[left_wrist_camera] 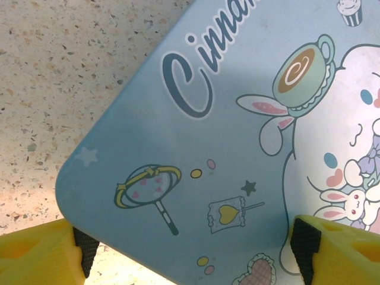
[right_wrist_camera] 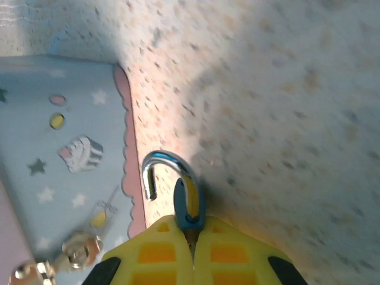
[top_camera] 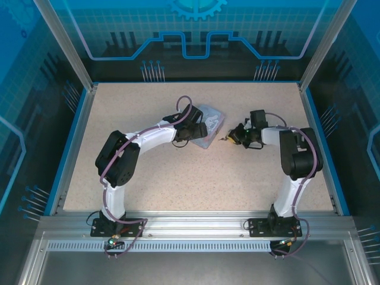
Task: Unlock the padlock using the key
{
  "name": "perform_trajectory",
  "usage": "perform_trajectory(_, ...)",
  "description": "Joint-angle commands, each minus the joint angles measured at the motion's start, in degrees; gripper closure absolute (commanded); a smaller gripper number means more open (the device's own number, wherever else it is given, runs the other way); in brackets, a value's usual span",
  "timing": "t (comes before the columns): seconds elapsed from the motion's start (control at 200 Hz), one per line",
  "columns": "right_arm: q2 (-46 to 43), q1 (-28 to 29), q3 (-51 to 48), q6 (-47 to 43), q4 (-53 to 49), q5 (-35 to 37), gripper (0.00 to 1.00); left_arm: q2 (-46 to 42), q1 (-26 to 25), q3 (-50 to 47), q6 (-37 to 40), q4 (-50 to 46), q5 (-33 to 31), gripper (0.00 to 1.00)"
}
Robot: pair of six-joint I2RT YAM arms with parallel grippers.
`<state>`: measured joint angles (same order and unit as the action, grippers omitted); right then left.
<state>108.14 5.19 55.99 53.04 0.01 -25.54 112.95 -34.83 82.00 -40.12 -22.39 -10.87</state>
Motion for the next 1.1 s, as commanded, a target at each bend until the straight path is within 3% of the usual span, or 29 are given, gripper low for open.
perform_trajectory(0.0, -2.67, -2.88, -4.74, -1.13, -1.94, 1.31, 0.93, 1.59, -0.40, -2.81, 1.95, -9.21, 1.66, 0.10)
perform_trajectory(0.06, -4.29, -3.97, -7.57, -0.95, -0.43, 0.46, 0.68, 0.13, -0.37, -2.68, 2.14, -8.90, 2.19, 0.08)
perform_trajectory(0.165, -8.66, -5.25, -10.09, -1.55, -1.05, 0.10, 0.44, -3.69, -0.33, -3.03, 2.40, -8.05, 2.44, 0.03)
perform_trajectory(0.235, -12.99, -6.01, -11.01, -2.96, -3.34, 0.52, 0.21, -6.94, -0.11, -3.44, 2.50, -7.84, 2.36, 0.01)
perform_trajectory(0.325, -18.36, -6.95, -11.42, -5.09, -7.27, 1.19, 0.16, -11.73, 0.63, -4.42, 2.89, -7.93, 2.44, 0.01)
perform_trajectory(0.345, -20.04, -7.29, -11.52, -5.68, -8.41, 1.35, 0.06, -13.06, 0.80, -4.90, 2.99, -7.85, 2.41, 0.01)
perform_trajectory(0.36, -21.10, -7.49, -11.54, -6.13, -9.19, 1.55, 0.04, -14.09, 1.01, -5.24, 3.07, -7.84, 2.36, 0.01)
perform_trajectory(0.54, -33.57, -9.16, -8.82, -13.91, -20.01, 8.85, 0.00, -27.80, 4.23, -10.49, 5.44, -7.80, -0.14, 0.01)
perform_trajectory(0.705, -38.78, -9.56, -5.92, -19.60, -25.52, 23.17, 0.00, -40.97, 8.61, -19.24, 11.31, -4.18, -10.29, 0.01)
perform_trajectory(0.805, -41.52, -9.33, -9.57, -19.03, -20.64, 32.32, 0.00, -48.76, 11.25, -29.06, 18.82, 4.90, -17.80, 0.01)
perform_trajectory(0.915, -44.99, -8.08, -17.91, -21.66, -8.68, 41.59, 0.00, -55.50, 12.86, -43.46, 29.64, 24.18, -26.97, 0.01)
perform_trajectory(1.016, -45.30, -5.17, -21.34, -31.16, -1.72, 51.12, 0.00, -55.41, 18.78, -51.46, 32.25, 33.33, -26.61, 0.01)
perform_trajectory(1.096, -42.82, -4.67, -21.26, -34.54, -0.14, 54.57, 0.00, -52.06, 22.95, -55.76, 31.71, 39.73, -25.85, 0.01)
